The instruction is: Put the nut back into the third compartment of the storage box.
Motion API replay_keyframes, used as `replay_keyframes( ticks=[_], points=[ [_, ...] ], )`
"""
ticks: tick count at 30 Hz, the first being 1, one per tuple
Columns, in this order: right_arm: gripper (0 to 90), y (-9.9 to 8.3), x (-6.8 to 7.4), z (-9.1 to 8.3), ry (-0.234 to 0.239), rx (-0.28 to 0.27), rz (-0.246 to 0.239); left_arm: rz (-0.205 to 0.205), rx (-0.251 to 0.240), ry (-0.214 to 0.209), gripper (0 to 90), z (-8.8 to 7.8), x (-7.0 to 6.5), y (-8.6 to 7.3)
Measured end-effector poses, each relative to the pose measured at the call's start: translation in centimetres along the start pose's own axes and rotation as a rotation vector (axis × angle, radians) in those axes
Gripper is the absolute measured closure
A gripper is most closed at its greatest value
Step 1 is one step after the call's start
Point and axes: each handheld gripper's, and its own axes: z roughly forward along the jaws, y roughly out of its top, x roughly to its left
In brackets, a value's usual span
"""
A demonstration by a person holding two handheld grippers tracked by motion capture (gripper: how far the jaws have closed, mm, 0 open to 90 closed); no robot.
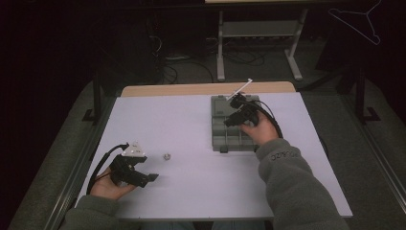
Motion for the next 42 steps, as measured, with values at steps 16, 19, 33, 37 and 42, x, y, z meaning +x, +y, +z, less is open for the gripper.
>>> replay_keyframes(
  ticks=[16,19,33,37,42],
  points=[
    [54.1,4.8,9.9,6.6,0.17,0.003,-0.192,0.011,-0.003,0.003,19.6,-0.1,0.1,0.0],
    [53.6,5.3,11.3,7.6,0.194,0.007,-0.21,0.0,-0.001,-0.003,19.6,-0.1,0.0,0.0],
    [57.2,6.5,15.6,11.9,0.213,0.074,-0.244,-0.01,-0.012,-0.005,19.6,-0.1,-0.1,-0.1],
    [58.7,6.3,15.9,12.3,0.216,0.097,-0.248,-0.011,-0.011,-0.006,19.7,-0.1,-0.1,-0.1],
    [64.5,6.1,16.1,13.0,0.206,0.123,-0.261,-0.001,-0.01,-0.003,19.7,-0.1,0.0,-0.1]
  ],
)
